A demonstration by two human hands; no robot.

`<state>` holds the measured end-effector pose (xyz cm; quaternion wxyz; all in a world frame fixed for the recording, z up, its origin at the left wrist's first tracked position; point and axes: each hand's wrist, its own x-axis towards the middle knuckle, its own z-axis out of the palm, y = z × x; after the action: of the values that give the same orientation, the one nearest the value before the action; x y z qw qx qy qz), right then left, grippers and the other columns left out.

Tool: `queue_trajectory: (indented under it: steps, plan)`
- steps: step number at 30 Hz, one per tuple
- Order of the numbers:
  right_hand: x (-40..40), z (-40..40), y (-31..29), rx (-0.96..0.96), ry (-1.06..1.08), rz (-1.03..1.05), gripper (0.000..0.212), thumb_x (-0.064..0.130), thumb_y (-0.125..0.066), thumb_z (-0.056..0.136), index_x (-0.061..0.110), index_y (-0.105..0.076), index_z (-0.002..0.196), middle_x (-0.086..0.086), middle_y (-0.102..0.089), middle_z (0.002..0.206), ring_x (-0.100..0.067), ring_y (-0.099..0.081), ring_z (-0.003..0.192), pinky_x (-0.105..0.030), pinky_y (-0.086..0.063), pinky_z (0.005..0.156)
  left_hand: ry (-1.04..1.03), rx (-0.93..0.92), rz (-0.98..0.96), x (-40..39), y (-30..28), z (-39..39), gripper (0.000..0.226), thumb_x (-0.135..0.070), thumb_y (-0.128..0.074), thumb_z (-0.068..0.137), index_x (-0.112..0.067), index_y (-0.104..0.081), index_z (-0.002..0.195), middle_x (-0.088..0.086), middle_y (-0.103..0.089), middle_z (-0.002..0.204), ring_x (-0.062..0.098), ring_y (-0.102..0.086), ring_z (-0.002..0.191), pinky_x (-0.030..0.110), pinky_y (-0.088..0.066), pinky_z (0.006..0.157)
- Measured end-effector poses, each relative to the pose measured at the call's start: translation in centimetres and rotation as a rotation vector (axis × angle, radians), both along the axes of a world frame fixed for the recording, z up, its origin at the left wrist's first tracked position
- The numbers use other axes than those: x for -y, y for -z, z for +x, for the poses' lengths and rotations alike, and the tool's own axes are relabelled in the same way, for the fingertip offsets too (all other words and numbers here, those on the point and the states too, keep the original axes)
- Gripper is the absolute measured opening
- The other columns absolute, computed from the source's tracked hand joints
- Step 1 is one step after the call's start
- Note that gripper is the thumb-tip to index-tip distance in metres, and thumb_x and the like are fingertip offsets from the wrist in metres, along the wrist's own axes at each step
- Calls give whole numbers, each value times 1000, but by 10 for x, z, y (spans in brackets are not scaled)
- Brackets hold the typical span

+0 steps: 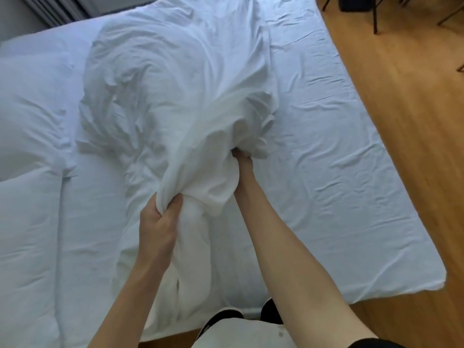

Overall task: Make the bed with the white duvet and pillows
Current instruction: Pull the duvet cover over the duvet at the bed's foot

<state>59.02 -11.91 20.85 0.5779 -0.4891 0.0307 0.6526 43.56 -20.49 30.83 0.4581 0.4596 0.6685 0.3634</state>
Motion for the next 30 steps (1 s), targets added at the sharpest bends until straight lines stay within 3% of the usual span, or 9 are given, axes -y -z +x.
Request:
queue_trajectory:
  steps: [3, 9, 11, 14, 17, 19, 21, 25, 30]
  plan:
    - [28, 16, -10, 170, 198, -126, 18, 13, -71, 82, 6, -67, 98, -8, -71, 85, -26, -67, 77, -32, -56, 64, -16, -108, 34, -23, 10, -16, 11, -21, -58, 95, -13, -65, 98, 2, -66, 92, 16, -62, 84, 32, -49, 75]
    - [113, 49, -42, 704, 330, -33, 41, 9, -80, 66, 23, -65, 102, 2, -72, 101, -17, -69, 95, -39, -56, 87, 165, -461, -77, -46, 43, 3, 48, -37, -64, 84, -17, -53, 126, 2, -62, 105, 24, -60, 99, 35, -45, 82]
    - [146, 52, -58, 880, 293, -47, 42, 17, -78, 66, 31, -63, 102, 9, -70, 103, -11, -66, 100, -34, -54, 90, 256, -404, 159, -27, 36, 31, 62, -35, -65, 84, -16, -43, 138, 3, -55, 125, 19, -54, 113, 31, -43, 92]
    - [187, 55, -69, 944, 228, -82, 44, 16, -81, 73, 22, -63, 113, 8, -69, 109, -9, -64, 105, -32, -53, 92, 845, -289, 412, 24, 18, 70, 77, -49, -61, 81, -17, -34, 145, 1, -41, 145, 16, -39, 134, 31, -37, 107]
    - [205, 61, -75, 915, 141, -104, 38, 20, -82, 75, 20, -65, 109, 10, -71, 100, -5, -66, 96, -29, -55, 85, 1201, -678, 447, 77, 34, 90, 100, -62, -57, 74, -12, -17, 150, 13, -31, 151, 28, -29, 141, 47, -36, 110]
    - [206, 64, -76, 919, 83, -110, 31, 22, -82, 74, 30, -63, 97, 17, -69, 91, -1, -66, 88, -20, -54, 77, 1061, -818, 391, 88, 47, 99, 91, -55, -65, 69, -4, -38, 139, 17, -54, 127, 32, -54, 117, 41, -52, 85]
    - [202, 64, -74, 915, 49, -87, 29, 24, -82, 74, 35, -60, 90, 19, -68, 86, 3, -65, 83, -15, -53, 72, 930, -831, 403, 80, 55, 105, 49, -32, -69, 73, -6, -58, 113, 10, -66, 95, 30, -65, 84, 31, -45, 58]
    - [191, 78, -54, 773, 32, 72, 10, 30, -71, 86, 23, -64, 88, 15, -67, 81, 2, -62, 76, -23, -49, 70, 820, -543, 381, 48, 48, 86, 24, -33, -55, 78, -11, -65, 78, 5, -70, 74, 23, -63, 67, 28, -38, 54]
    - [189, 101, -5, 834, -171, 109, 94, 54, -74, 63, 23, -36, 143, 8, -43, 142, -5, -42, 131, -30, -37, 109, 612, -140, 225, 27, 2, 52, 10, -39, -62, 71, -34, -64, 63, -26, -65, 66, -14, -56, 61, 10, -41, 54]
